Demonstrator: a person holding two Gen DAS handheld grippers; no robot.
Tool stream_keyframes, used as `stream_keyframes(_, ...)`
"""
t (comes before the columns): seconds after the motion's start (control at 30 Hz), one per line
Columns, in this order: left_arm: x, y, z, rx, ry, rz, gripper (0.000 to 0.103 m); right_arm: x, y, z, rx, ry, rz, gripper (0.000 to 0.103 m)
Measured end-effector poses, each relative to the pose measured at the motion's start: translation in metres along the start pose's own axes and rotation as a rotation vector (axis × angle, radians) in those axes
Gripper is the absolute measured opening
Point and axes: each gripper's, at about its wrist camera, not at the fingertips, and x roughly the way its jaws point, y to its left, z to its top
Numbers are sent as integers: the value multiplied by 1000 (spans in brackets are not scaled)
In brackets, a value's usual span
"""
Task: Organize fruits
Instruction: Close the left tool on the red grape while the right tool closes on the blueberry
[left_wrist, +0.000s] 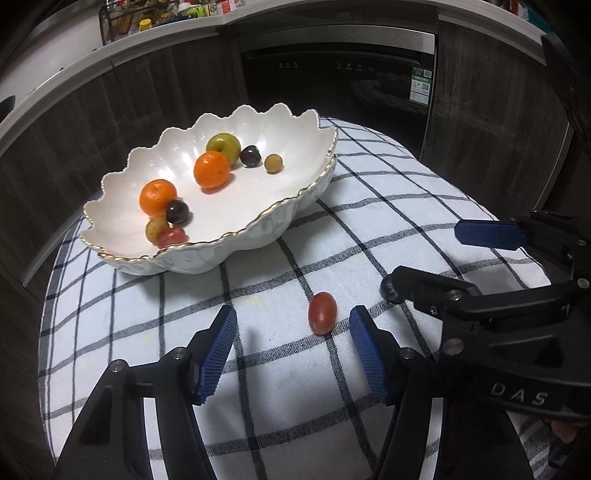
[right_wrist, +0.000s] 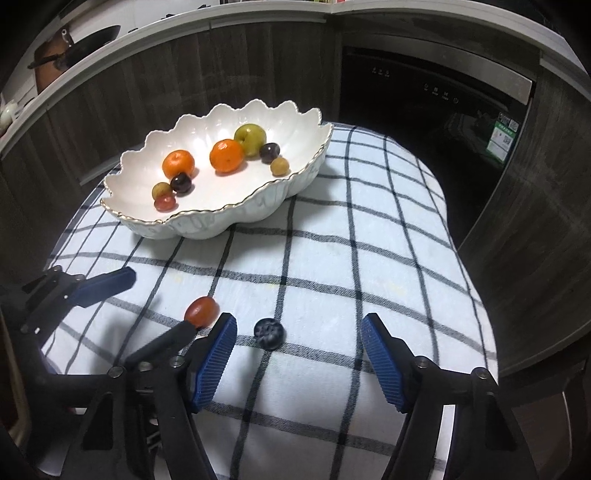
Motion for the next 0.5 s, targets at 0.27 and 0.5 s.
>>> stream_keyframes(0.27, 14, 0, -2, -6, 25, -34, 51, 15, 3, 2, 9, 58, 19, 61)
stream_keyframes(0.5, 25, 1, -3, -19, 41, -60, 45, 29, 5, 4, 21, 106, 52, 55)
